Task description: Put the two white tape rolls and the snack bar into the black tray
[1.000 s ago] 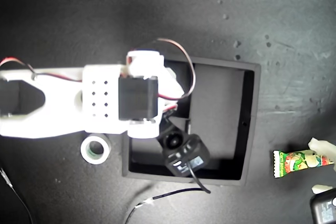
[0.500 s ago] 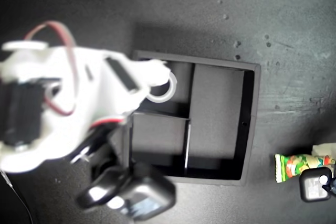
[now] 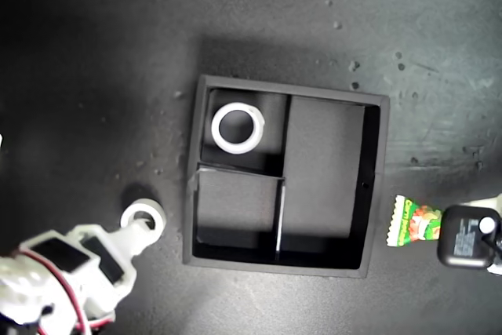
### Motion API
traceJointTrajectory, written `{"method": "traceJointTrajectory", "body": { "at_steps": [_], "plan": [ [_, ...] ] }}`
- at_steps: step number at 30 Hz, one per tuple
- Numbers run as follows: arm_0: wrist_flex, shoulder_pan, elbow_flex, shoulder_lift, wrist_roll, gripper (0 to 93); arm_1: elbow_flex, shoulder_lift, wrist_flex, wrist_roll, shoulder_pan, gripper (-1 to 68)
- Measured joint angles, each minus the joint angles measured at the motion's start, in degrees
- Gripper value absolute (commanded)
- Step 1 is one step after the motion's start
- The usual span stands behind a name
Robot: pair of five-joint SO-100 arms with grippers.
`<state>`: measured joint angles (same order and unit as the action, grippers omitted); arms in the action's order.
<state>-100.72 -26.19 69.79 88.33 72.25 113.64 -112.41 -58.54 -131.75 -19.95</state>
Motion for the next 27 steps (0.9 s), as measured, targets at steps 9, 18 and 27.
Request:
{"method": "traceJointTrajectory", "body": {
  "at_steps": [9,18,27],
  "plan": [
    [11.4,-9.1,16.8,5.4,4.7,14.6,2.5,-0.2,8.7,6.4,9.8,-0.6],
    [20.7,-11.0,25.8,9.0,4.9,14.5,-20.5,12.1,7.9,70.9,15.0,-0.6],
    [27.2,-6.8,27.4,6.4,1.8,15.2,-83.6,51.6,-24.0,99.4,13.3,-0.6]
  ]
}}
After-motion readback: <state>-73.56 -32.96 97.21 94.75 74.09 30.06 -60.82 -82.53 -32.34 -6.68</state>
